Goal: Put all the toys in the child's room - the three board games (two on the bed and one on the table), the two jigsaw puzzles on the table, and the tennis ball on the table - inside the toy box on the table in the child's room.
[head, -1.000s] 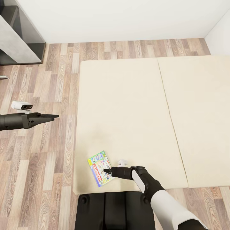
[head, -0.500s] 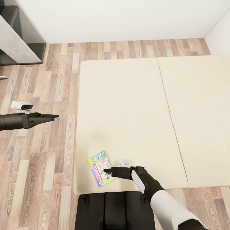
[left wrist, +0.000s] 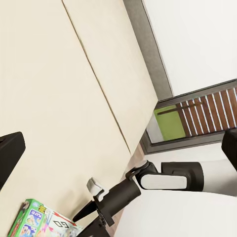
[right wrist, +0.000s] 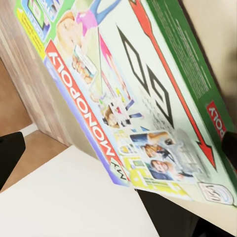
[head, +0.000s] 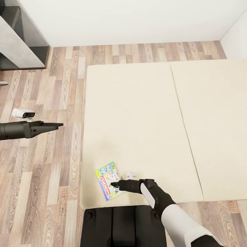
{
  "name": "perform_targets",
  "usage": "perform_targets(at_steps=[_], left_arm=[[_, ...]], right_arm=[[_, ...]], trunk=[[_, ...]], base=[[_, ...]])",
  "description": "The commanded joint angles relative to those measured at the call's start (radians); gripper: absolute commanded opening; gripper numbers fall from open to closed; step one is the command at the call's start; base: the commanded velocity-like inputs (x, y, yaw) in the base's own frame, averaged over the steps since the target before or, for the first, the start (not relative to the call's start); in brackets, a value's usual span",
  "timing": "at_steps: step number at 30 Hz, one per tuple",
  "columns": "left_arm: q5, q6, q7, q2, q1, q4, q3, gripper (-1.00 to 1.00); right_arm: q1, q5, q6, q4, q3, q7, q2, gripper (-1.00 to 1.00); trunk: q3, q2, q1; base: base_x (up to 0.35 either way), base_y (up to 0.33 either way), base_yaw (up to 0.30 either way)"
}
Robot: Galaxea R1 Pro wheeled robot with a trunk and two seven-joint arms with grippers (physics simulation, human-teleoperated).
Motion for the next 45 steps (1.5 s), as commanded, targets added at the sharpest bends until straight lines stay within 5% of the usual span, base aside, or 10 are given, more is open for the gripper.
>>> perform_targets(at_steps=[1,45], left_arm=[[0.000,0.011,-0.004,0.001,0.000,0.000,0.000,1.00],[0.000,0.011,-0.004,0.001,0.000,0.000,0.000,1.00]], right_arm=[[0.000,-0.004,0.005,-0.001,0.001,0.000,0.000,1.00],[0.000,-0.003,0.004,-0.001,0.001,-0.002,0.000,1.00]], trunk=[[-0.001,-0.001,0.001],[-0.001,-0.001,0.001]], base=[[0.000,0.022,0.000],[0.000,0.044,0.000]])
